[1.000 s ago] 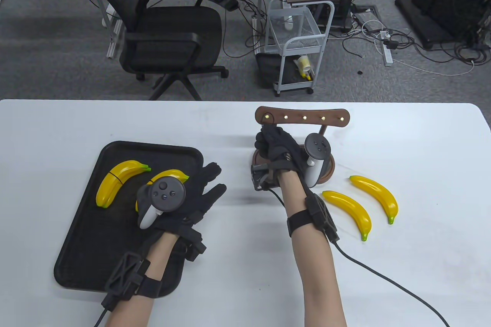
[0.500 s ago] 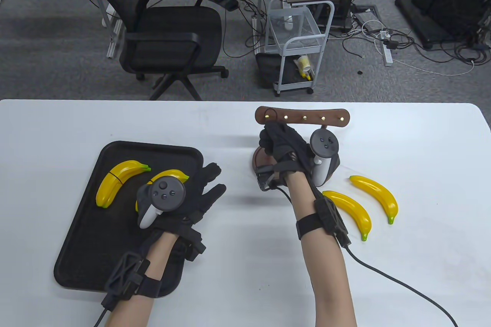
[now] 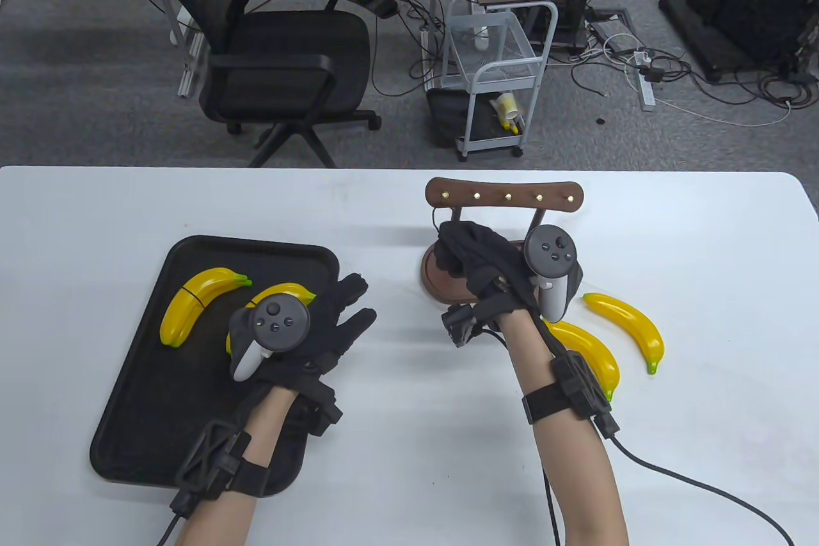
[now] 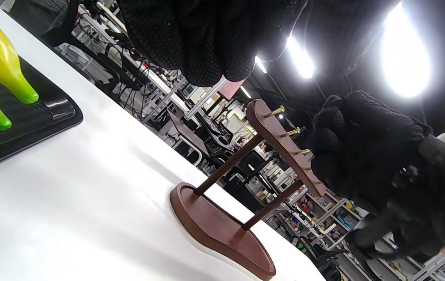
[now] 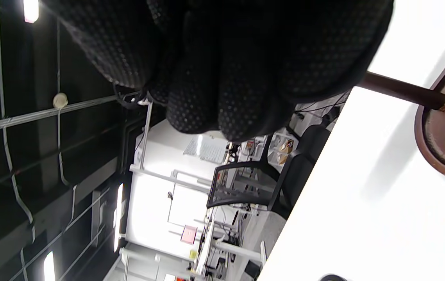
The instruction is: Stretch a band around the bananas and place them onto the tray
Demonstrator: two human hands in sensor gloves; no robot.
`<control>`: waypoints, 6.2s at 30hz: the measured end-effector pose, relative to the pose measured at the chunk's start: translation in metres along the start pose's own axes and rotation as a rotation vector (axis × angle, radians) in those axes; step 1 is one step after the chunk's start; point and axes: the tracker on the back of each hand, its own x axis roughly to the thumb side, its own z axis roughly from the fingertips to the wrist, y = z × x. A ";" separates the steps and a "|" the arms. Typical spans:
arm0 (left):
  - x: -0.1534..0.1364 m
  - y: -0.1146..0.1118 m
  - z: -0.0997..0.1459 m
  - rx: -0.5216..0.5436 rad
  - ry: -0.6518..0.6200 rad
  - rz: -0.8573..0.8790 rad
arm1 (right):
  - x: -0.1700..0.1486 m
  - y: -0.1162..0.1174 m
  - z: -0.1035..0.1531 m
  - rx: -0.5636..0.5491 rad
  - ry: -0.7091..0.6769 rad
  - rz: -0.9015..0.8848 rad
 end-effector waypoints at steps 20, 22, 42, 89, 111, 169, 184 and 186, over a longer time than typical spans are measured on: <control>0.005 -0.009 -0.002 -0.058 -0.056 0.016 | -0.015 0.041 0.055 0.396 -0.092 0.141; 0.006 -0.011 -0.003 -0.065 -0.063 0.011 | -0.014 0.047 0.057 0.426 -0.101 0.148; 0.013 -0.022 -0.005 -0.143 -0.132 -0.024 | -0.024 0.062 0.057 0.622 -0.050 0.083; 0.008 -0.012 -0.007 -0.258 -0.209 0.340 | -0.014 0.056 0.060 0.229 -0.166 0.326; 0.005 -0.010 -0.008 -0.271 -0.221 0.479 | -0.020 0.063 0.059 0.353 -0.143 0.133; -0.008 0.000 -0.004 -0.113 -0.087 -0.080 | -0.131 -0.125 0.082 0.038 0.201 1.120; -0.009 0.002 -0.004 -0.106 -0.086 -0.080 | -0.145 -0.123 0.082 0.118 0.255 1.245; -0.009 0.002 -0.004 -0.106 -0.085 -0.079 | -0.145 -0.123 0.082 0.114 0.245 1.241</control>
